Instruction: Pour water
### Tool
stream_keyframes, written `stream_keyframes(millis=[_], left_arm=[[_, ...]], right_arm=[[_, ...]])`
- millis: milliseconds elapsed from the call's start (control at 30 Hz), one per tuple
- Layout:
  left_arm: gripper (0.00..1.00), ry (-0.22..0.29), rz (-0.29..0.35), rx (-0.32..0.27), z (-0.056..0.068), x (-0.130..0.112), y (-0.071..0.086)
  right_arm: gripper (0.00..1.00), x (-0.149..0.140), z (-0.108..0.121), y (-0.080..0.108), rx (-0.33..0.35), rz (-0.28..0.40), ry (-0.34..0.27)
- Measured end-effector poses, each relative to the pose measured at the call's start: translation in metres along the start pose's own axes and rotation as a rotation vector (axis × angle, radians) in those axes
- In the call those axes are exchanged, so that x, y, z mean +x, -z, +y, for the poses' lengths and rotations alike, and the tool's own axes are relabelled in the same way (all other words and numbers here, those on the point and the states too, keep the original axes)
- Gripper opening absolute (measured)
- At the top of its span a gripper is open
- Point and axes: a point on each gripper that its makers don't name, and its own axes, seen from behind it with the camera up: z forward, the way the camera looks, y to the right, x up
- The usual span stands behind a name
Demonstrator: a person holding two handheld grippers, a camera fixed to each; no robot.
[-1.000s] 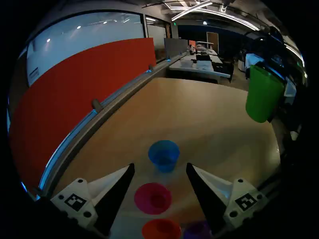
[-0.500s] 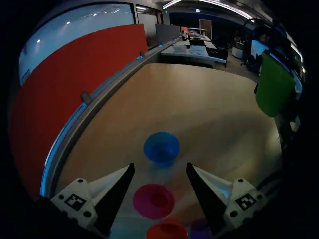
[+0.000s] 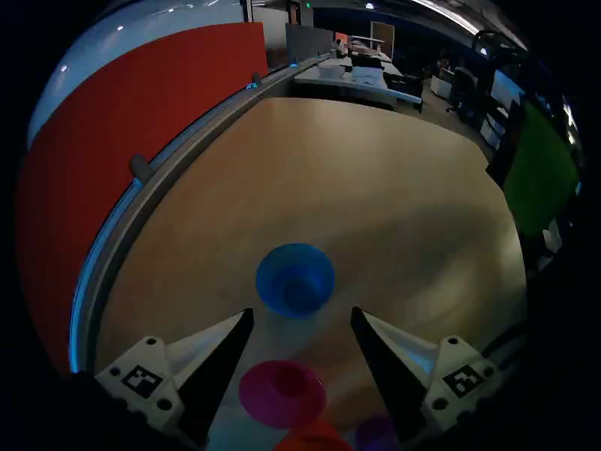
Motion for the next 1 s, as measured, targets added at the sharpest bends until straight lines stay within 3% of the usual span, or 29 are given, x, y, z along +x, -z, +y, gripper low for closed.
stream_keyframes(millis=[1000], left_arm=[[0.96,0.007,-0.079,-0.01,0.002,-0.002,-0.028]], right_arm=[[0.92,-0.007,0.001,0.018,-0.022,0.002,-0.017]])
